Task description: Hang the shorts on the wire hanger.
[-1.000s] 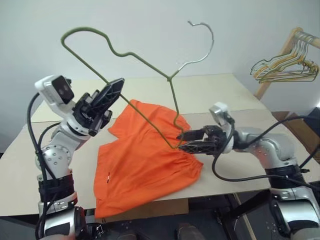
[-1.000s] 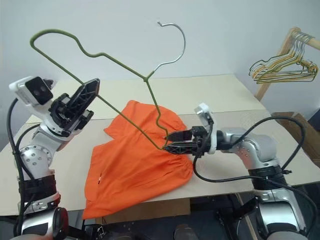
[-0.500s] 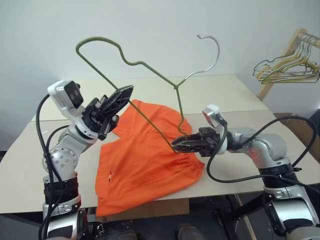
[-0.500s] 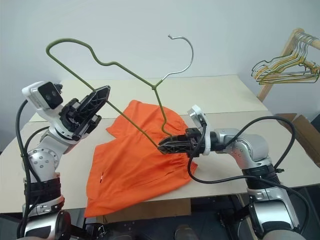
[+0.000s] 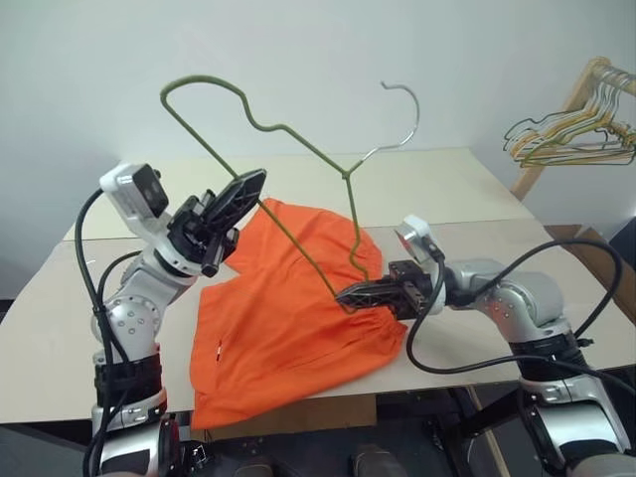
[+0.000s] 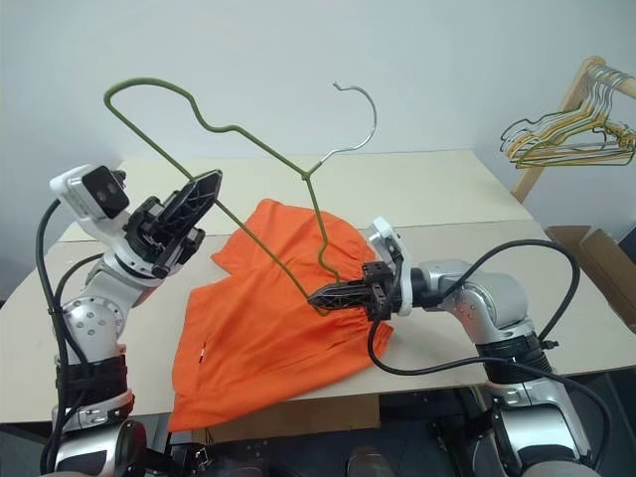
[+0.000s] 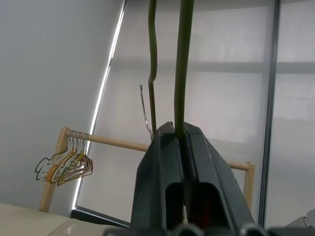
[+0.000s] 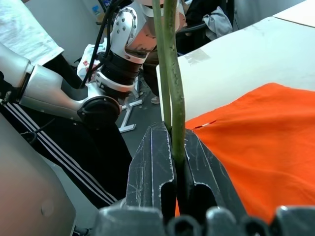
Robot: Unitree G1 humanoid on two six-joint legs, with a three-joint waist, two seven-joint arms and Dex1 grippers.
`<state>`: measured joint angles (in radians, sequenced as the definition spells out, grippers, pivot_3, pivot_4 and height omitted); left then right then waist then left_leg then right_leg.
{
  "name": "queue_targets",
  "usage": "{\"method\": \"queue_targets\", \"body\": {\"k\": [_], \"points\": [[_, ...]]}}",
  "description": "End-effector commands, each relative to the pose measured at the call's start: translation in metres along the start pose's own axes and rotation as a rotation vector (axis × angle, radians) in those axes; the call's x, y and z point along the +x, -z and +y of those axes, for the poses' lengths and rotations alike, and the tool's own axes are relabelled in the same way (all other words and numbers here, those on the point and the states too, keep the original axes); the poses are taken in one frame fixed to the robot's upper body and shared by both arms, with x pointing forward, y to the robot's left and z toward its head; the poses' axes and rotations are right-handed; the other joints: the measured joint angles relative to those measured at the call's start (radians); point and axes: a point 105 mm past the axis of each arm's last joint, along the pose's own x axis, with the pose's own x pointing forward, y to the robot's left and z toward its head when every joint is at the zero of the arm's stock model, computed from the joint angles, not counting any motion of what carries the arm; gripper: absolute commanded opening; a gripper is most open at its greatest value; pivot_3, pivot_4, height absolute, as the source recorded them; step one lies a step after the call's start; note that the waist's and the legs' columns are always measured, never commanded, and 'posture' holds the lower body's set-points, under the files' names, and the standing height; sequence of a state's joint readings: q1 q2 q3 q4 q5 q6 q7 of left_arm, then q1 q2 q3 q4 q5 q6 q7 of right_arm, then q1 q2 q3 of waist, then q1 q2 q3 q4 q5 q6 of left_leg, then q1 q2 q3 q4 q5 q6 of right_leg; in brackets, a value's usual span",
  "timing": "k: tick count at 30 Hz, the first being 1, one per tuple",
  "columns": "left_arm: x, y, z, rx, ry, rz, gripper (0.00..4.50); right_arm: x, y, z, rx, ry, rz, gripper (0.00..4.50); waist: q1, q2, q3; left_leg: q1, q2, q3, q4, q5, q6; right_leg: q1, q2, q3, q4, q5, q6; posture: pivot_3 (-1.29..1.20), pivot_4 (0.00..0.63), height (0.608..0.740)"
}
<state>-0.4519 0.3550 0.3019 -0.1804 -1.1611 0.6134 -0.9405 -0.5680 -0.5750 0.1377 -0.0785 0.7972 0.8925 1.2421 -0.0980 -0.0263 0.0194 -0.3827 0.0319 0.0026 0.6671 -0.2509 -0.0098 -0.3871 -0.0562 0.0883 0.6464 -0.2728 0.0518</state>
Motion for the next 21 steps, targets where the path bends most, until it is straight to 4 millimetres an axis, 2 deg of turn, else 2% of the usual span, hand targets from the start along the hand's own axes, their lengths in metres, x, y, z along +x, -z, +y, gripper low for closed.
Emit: {"method": "queue_targets", "body": {"k": [1, 2, 5, 7, 10, 12, 18, 21], "points": [[-0.001, 0.016, 0.004, 0.000, -0.038, 0.107, 1.01, -0.005, -0.012, 0.007, -0.044, -0.003, -0.038, 0.00, 0.000, 0.000, 0.000, 0.000, 0.000, 0.000, 0.000, 0.000, 0.000, 0.000, 0.000, 0.000, 0.000, 0.000, 0.000, -0.08, 0.000, 0.740], [-0.006, 0.030, 0.009, 0.010, -0.078, 0.206, 1.43, -0.007, -0.016, 0.008, -0.043, 0.001, -0.064, 0.00, 0.000, 0.000, 0.000, 0.000, 0.000, 0.000, 0.000, 0.000, 0.000, 0.000, 0.000, 0.000, 0.000, 0.000, 0.000, -0.09, 0.000, 0.740], [-0.021, 0.064, 0.012, 0.038, -0.123, 0.435, 2.25, -0.018, -0.025, 0.009, -0.030, 0.037, -0.139, 0.00, -0.002, 0.000, 0.000, 0.000, 0.000, 0.000, 0.000, 0.000, 0.000, 0.000, 0.000, 0.000, 0.000, 0.000, 0.000, -0.10, 0.000, 0.740], [-0.029, 0.076, 0.010, 0.051, -0.121, 0.526, 2.91, -0.024, -0.028, 0.009, -0.017, 0.064, -0.168, 0.00, -0.002, 0.001, 0.000, 0.000, 0.000, 0.000, 0.000, 0.000, 0.000, 0.000, 0.000, 0.000, 0.000, 0.000, 0.000, -0.10, 0.000, 0.740], [-0.045, 0.095, 0.007, 0.091, -0.109, 0.676, 3.91, -0.048, -0.024, 0.010, 0.038, 0.145, -0.195, 0.00, 0.000, 0.001, 0.001, 0.000, 0.000, 0.000, 0.000, 0.000, 0.000, 0.000, 0.000, 0.000, 0.000, 0.000, 0.000, -0.12, 0.000, 0.740], [-0.055, 0.104, 0.006, 0.133, -0.086, 0.774, 4.48, -0.069, -0.010, 0.010, 0.117, 0.233, -0.171, 0.00, 0.001, 0.001, 0.001, -0.001, 0.000, 0.000, 0.000, 0.000, 0.000, 0.000, 0.000, -0.001, -0.001, 0.000, 0.000, -0.12, 0.000, 0.740], [-0.066, 0.109, 0.003, 0.234, -0.029, 0.889, 4.48, -0.124, 0.046, 0.022, 0.411, 0.425, -0.015, 0.00, 0.000, 0.002, 0.001, -0.001, 0.000, 0.001, 0.000, 0.000, 0.000, -0.001, -0.001, 0.000, -0.002, 0.000, 0.000, -0.14, 0.000, 0.740], [-0.069, 0.110, -0.001, 0.257, 0.004, 0.930, 4.48, -0.147, 0.066, 0.032, 0.487, 0.486, 0.031, 0.00, -0.005, 0.002, 0.002, 0.000, 0.001, 0.002, 0.000, 0.000, 0.000, 0.000, 0.000, 0.000, -0.002, 0.000, 0.000, -0.14, 0.000, 0.740]]}}
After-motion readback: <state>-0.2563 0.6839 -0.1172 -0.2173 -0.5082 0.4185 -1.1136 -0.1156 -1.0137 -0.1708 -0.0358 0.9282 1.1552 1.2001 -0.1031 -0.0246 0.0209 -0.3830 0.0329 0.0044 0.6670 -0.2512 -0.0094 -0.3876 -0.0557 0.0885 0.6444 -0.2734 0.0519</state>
